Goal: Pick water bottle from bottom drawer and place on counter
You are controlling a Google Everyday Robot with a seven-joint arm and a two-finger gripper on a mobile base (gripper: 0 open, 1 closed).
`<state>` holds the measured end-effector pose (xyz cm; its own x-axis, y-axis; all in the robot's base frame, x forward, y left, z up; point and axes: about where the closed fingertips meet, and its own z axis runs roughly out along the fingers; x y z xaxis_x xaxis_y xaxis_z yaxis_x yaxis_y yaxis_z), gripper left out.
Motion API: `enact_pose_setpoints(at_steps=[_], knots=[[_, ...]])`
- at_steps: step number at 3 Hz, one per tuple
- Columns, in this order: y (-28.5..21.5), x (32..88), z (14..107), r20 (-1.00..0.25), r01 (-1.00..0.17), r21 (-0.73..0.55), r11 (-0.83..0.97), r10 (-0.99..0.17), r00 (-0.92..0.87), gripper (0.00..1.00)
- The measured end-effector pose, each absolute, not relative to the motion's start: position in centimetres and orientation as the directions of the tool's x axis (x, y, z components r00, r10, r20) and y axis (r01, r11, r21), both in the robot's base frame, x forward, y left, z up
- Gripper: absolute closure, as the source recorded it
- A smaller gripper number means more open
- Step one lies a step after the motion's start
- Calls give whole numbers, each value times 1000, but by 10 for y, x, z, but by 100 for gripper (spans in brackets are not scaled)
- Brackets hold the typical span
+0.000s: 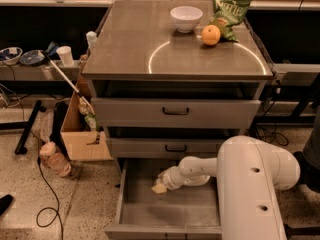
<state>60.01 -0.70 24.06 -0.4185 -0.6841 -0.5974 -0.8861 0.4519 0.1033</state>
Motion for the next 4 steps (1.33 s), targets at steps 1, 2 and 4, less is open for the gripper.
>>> enact_pose_setpoints(at_steps=[1,2,4], knots=[[-7,600,241,-597,-886,103,452,-684,-419,85],[-7,600,241,-597,-886,103,452,-684,-419,100],[-18,589,267,-618,-875,78,478,-666,-419,100]])
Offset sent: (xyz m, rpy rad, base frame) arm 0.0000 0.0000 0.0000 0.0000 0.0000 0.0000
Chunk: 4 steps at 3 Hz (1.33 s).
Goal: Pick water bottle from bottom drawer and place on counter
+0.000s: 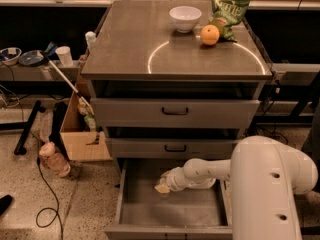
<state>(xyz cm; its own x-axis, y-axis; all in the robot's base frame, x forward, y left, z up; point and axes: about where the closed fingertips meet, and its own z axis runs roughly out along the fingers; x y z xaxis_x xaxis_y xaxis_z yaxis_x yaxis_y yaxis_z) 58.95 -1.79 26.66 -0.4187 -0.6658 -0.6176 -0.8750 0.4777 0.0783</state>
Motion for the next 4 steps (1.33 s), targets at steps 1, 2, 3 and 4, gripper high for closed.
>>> enact_pose_setpoints(at_steps=[1,2,3,4], knots=[[-26,582,283,-627,-867,82,492,-650,-429,100],[-31,573,307,-640,-868,71,492,-645,-418,100],[-36,564,352,-652,-872,31,489,-652,-388,100],[-39,559,381,-652,-873,-1,487,-662,-369,100]])
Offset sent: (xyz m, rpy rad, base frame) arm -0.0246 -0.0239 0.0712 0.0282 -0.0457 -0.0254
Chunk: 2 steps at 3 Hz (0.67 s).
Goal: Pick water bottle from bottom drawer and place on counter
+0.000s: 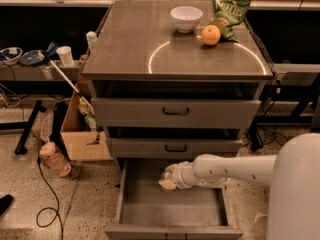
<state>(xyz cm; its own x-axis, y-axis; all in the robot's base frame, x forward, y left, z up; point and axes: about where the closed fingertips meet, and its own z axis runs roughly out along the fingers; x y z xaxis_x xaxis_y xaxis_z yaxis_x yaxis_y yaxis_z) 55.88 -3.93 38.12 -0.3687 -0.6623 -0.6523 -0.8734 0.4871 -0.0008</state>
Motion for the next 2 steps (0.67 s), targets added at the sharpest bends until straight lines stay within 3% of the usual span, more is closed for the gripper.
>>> enact_pose_setpoints(at_steps=[2], knots=[[-45,553,438,-662,-873,-72,482,-678,-320,100]])
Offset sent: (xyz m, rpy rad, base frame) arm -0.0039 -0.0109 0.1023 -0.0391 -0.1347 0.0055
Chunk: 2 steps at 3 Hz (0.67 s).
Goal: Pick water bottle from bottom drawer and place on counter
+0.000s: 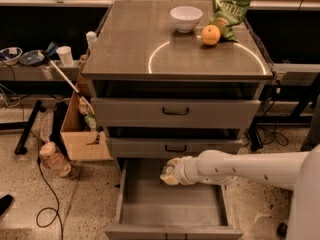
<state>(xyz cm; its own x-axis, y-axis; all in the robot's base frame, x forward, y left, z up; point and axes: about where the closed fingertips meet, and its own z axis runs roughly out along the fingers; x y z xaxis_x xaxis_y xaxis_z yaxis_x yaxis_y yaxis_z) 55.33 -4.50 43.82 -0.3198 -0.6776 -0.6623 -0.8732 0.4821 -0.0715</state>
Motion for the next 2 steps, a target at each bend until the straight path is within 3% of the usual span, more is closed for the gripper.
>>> enact_pose_setpoints(at_steps=[2], knots=[[-49,554,501,-669,-858,-174,483,-698,-257,100]])
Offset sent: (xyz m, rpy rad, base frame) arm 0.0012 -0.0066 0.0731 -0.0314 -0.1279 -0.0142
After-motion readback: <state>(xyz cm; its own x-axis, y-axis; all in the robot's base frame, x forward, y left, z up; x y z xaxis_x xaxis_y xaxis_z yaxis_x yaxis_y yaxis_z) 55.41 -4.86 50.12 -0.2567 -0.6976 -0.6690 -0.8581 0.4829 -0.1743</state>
